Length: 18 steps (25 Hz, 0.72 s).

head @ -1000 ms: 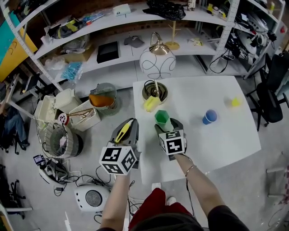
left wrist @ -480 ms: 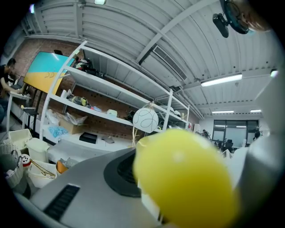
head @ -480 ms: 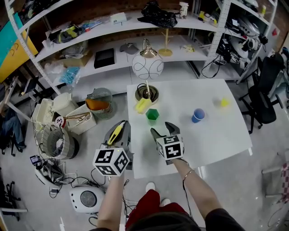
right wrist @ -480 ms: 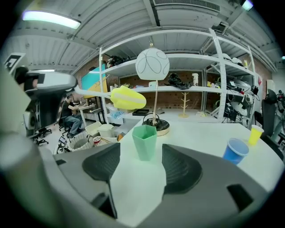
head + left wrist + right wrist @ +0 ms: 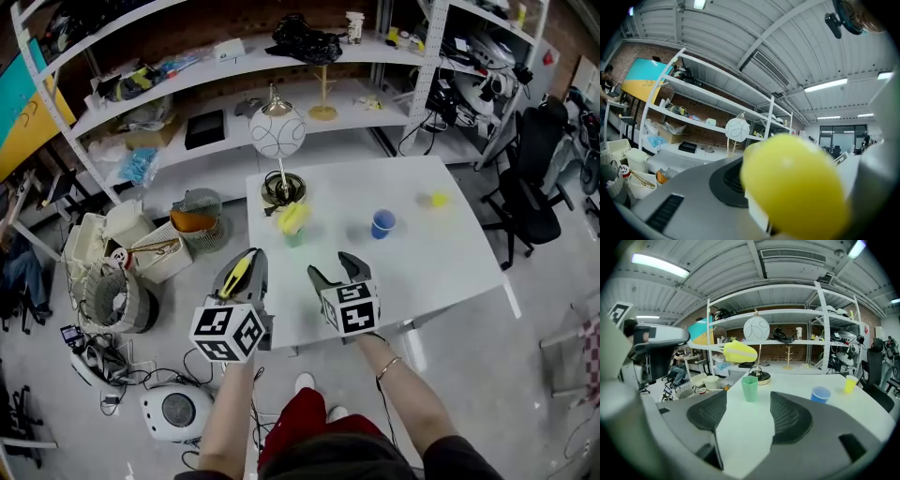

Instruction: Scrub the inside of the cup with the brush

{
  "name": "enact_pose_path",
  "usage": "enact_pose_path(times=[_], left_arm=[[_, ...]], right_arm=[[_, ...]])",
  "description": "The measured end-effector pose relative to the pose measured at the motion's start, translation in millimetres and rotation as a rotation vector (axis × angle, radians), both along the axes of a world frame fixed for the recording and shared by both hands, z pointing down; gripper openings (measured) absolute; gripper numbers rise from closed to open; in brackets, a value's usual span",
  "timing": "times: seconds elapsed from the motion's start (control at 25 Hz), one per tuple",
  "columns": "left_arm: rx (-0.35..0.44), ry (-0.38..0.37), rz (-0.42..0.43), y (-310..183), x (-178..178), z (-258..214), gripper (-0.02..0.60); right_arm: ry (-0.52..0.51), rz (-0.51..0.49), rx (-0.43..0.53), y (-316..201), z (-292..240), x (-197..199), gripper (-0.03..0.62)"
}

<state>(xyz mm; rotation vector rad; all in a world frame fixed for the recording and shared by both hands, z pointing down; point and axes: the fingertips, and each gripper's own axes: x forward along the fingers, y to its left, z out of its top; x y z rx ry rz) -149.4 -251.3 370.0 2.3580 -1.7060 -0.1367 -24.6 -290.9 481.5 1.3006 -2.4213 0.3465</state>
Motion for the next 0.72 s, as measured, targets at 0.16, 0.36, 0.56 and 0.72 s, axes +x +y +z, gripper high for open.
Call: enact_pose_path(times=[0.16,0.36,0.56,0.72], left_arm=[[0.016,0.001,0.021,19,25,-10,0.046],[0.037,-0.005,0.056,47,64,-22,0.046],[0.053,-0.006,0.094,77,104,-30,0.046],[0.067,-0.005,0.115,98,130,-34,0.046]], right_arm=[[-0.019,0.031,0.022,28,-16,32,0.303],[-0.036,0.076,0.053,63,-34,76,0.278],[-0.046,0.122,0.096,97,-52,119,0.202],[-0.036,0.156,0.151,122,-66,148,0.096]])
